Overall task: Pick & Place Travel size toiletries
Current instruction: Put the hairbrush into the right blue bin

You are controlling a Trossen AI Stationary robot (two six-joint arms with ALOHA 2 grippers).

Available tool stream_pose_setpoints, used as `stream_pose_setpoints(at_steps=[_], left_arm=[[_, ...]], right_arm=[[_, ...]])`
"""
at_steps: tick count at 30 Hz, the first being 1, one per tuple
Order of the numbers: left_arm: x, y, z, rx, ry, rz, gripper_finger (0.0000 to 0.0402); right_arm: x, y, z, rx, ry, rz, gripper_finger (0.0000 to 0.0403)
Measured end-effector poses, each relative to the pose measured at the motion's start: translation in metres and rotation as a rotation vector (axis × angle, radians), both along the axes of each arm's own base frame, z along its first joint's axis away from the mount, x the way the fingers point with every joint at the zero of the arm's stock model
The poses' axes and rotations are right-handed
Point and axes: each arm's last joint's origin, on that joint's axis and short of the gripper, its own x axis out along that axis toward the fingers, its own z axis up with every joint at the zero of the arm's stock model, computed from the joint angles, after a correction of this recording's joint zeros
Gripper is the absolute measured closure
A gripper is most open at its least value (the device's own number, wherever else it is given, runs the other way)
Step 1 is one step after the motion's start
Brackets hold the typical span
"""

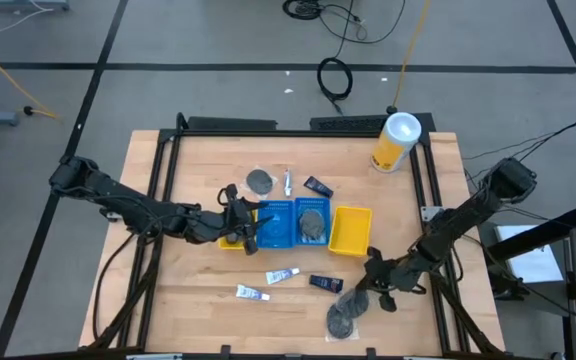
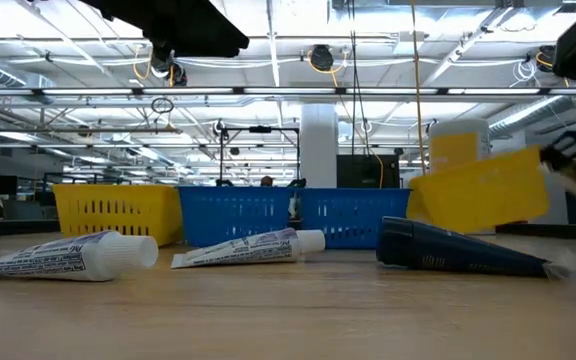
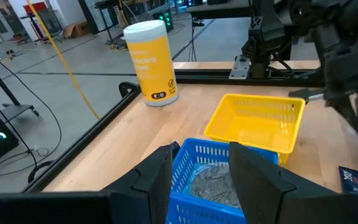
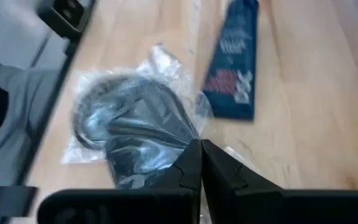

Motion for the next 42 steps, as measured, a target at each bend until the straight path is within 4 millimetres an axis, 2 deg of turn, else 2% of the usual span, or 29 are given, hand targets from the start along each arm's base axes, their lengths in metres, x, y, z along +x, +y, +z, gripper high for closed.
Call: stream_pose_setpoints(at_steps=[7, 11, 15, 26, 34, 42], left_arm=[[0.000, 0.000, -0.001, -0.008, 0.011, 0.002, 0.0243], [0.000, 0.000, -0.001, -0.008, 0.010, 0.002, 0.0243], [0.000, 0.000, -0.001, -0.008, 0.010, 0.002, 0.0243], [0.000, 0.000, -0.001, -0.008, 0.010, 0.001, 0.0243], [0.000, 0.000, -0.001, -0.008, 0.010, 0.001, 0.0243], [0.000, 0.000, -0.001, -0.008, 0.009, 0.001, 0.0243]], right_arm=[[0.006, 0.005, 0.020, -0.010, -0.088, 0.046, 0.0403], [0.006, 0.005, 0.021, -0.022, -0.083, 0.049, 0.0403], [0.003, 0.001, 0.011, -0.057, 0.000, 0.000, 0.0403], [-0.004, -0.005, 0.002, -0.101, 0.104, -0.103, 0.0403], [-0.004, -0.006, 0.009, -0.115, 0.054, -0.101, 0.0403], [-0.003, -0.019, 0.018, -0.166, 0.016, -0.153, 0.0403]])
